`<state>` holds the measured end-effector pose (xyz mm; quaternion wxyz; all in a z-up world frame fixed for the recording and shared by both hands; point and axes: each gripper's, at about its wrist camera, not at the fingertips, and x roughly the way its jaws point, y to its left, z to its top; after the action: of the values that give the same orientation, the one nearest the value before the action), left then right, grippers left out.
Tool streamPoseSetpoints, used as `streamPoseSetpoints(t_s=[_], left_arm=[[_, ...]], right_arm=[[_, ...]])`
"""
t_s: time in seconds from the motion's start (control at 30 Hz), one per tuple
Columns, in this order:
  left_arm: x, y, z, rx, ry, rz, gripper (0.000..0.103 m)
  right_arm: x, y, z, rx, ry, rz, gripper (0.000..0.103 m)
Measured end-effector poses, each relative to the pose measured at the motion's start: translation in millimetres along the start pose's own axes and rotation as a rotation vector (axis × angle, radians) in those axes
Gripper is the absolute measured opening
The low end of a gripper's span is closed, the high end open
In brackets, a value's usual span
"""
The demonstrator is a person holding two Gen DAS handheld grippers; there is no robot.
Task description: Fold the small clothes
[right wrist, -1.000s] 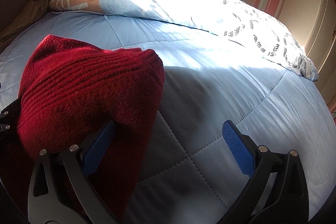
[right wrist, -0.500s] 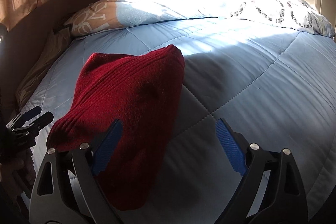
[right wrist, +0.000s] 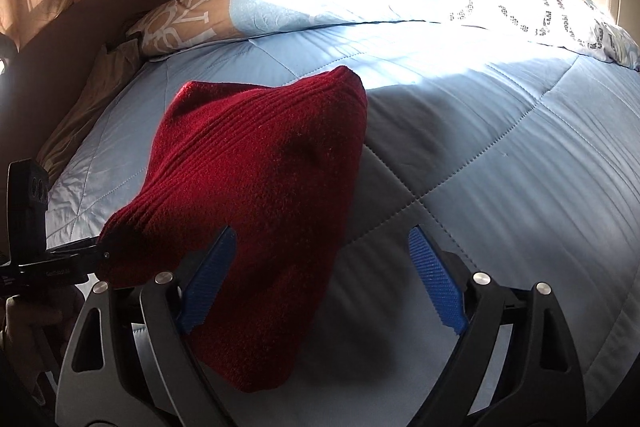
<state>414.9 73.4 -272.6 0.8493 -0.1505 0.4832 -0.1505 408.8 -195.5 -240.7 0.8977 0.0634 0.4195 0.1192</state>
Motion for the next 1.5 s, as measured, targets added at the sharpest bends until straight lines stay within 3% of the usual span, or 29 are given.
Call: streamPoseSetpoints(t_s=[0.03,0.13,0.27,0.43,0.47,0.57,0.67,0.73,0.93,1.17,1.5], left_arm=[[3.6,1.3,-0.8,-0.008,0.008,-0.003,0.085],[10.0,-4.4,-2.8,-0.001,0.032,-0.04,0.049],[7.3,-20.1,-1.5,0.048,0.016,-0.003,0.036],[6.1,-26.0,0.1,0.056,0.013,0.017,0.032],[7.3,-24.8,1.2,0.054,0.013,0.023,0.031],[9.8,-24.0,0.7,0.037,0.011,0.03,0.029],[5.9,-28.3,2.3,0.043,-0.001,0.031,0.027],[2.4,-35.5,2.4,0.069,-0.012,0.025,0.025],[-14.4,-61.7,-2.0,0.093,-0.046,0.017,0.025],[-45.0,-135.5,-28.6,0.172,-0.091,-0.041,0.025],[-75.1,-281.9,-126.6,0.312,-0.128,-0.112,0.025]], right_arm=[[3.3,0.0,-0.3,0.001,0.009,0.007,0.088],[14.4,-2.2,-1.6,0.023,0.038,0.034,0.088],[27.9,-10.1,-1.6,0.089,0.076,0.057,0.088],[51.0,-4.1,-2.6,0.125,0.157,0.123,0.088],[55.8,-3.1,-3.7,0.132,0.171,0.129,0.082],[58.7,-1.3,-5.7,0.155,0.172,0.159,0.051],[44.8,6.2,-3.1,0.099,0.133,0.155,0.035],[35.6,6.4,-1.0,0.084,0.109,0.155,0.031],[-1.2,10.6,2.2,0.007,0.017,0.107,0.027],[-87.2,-24.2,-14.1,-0.043,-0.093,0.053,0.027],[-229.8,-96.3,-93.6,-0.098,-0.224,-0.126,0.027]])
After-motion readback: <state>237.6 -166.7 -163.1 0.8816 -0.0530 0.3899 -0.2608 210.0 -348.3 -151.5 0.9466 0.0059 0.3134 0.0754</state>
